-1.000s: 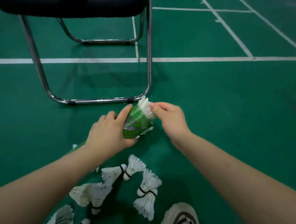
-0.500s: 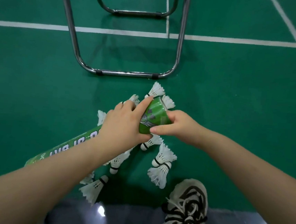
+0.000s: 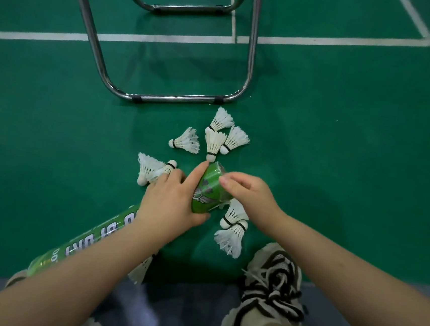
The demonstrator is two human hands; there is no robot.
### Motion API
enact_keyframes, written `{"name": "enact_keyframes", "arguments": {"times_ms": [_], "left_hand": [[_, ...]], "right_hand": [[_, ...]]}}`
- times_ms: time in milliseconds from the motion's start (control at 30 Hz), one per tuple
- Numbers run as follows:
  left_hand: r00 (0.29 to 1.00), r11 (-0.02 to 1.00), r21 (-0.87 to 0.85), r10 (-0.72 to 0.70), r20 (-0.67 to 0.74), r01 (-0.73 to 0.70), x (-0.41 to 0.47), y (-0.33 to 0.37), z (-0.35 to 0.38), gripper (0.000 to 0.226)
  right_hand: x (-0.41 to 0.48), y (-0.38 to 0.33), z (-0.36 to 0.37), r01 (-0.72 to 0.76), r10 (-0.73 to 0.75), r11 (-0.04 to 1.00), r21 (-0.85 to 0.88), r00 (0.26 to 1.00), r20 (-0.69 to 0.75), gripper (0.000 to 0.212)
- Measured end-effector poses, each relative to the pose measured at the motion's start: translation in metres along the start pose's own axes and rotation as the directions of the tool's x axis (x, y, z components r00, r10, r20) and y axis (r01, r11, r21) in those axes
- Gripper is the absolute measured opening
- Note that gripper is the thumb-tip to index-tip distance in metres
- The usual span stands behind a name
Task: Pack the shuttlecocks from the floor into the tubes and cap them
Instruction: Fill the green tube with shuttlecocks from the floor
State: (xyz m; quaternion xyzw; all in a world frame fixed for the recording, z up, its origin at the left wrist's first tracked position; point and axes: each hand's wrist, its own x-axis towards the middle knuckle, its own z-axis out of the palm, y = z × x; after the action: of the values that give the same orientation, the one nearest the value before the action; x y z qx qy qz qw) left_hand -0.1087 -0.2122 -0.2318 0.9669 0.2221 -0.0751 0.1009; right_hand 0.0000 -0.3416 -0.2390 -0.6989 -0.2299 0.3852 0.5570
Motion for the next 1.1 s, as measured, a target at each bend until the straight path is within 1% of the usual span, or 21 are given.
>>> {"name": "enact_keyframes", "arguments": {"times_ms": [67, 133, 200, 300, 400, 500, 567, 633, 700, 800, 867, 1000, 1100], "left_hand": [[1.0, 1.0, 0.002, -0.026, 0.011, 0.026, 0.001, -0.006, 0.004, 0.099], [0.998, 0.998, -0.014, -0.056, 0.009, 0.056, 0.001, -0.015, 0.004, 0.1], [0.997, 0.996, -0.033, -0.082, -0.015, 0.081, 0.002, -0.024, 0.001, 0.1], [0.992, 0.991, -0.084, -0.112, -0.064, 0.107, 0.008, -0.036, -0.01, 0.099], [0.985, 0.983, -0.125, -0.149, -0.086, 0.138, 0.016, -0.05, -0.023, 0.1], [0.983, 0.984, -0.093, -0.162, -0.086, 0.154, 0.023, -0.066, -0.034, 0.102], [0.982, 0.984, -0.067, -0.169, -0.089, 0.164, 0.027, -0.077, -0.04, 0.102], [0.979, 0.983, -0.05, -0.182, -0.09, 0.178, 0.03, -0.089, -0.043, 0.101], [0.976, 0.98, -0.031, -0.201, -0.086, 0.199, 0.032, -0.1, -0.043, 0.101], [0.971, 0.974, -0.015, -0.227, -0.069, 0.227, 0.034, -0.111, -0.04, 0.101], [0.971, 0.972, -0.018, -0.235, -0.046, 0.234, 0.037, -0.115, -0.035, 0.1], [0.973, 0.973, -0.025, -0.232, -0.017, 0.231, 0.048, -0.117, -0.027, 0.101], [0.973, 0.973, -0.04, -0.229, -0.009, 0.228, 0.059, -0.116, -0.024, 0.1]], "right_hand": [[0.0, 0.007, -0.007, 0.012, -0.016, 0.999, -0.043, 0.995, -0.101, 0.016], [0.003, 0.014, -0.015, -0.017, 0.001, 0.997, -0.075, 0.979, -0.204, 0.019], [0.008, 0.02, -0.021, -0.06, 0.03, 0.993, -0.105, 0.965, -0.26, 0.02], [0.016, 0.028, -0.025, -0.115, 0.074, 0.984, -0.137, 0.959, -0.273, 0.02], [0.028, 0.032, -0.025, -0.134, 0.09, 0.98, -0.147, 0.958, -0.274, 0.019], [0.043, 0.035, -0.02, -0.144, 0.089, 0.966, -0.217, 0.966, -0.245, 0.013], [0.055, 0.035, -0.019, -0.151, 0.085, 0.945, -0.29, 0.97, -0.228, 0.015], [0.07, 0.035, -0.021, -0.178, 0.104, 0.907, -0.382, 0.973, -0.208, 0.023], [0.088, 0.035, -0.024, -0.207, 0.127, 0.844, -0.494, 0.974, -0.19, 0.031], [0.122, 0.034, -0.031, -0.214, 0.118, 0.761, -0.613, 0.974, -0.195, 0.039], [0.145, 0.031, -0.034, -0.195, 0.087, 0.704, -0.683, 0.978, -0.19, 0.041], [0.185, 0.024, -0.035, -0.122, 0.016, 0.564, -0.816, 0.99, -0.137, 0.042], [0.206, 0.025, -0.037, -0.104, 0.04, 0.5, -0.86, 0.994, -0.097, 0.041]]}}
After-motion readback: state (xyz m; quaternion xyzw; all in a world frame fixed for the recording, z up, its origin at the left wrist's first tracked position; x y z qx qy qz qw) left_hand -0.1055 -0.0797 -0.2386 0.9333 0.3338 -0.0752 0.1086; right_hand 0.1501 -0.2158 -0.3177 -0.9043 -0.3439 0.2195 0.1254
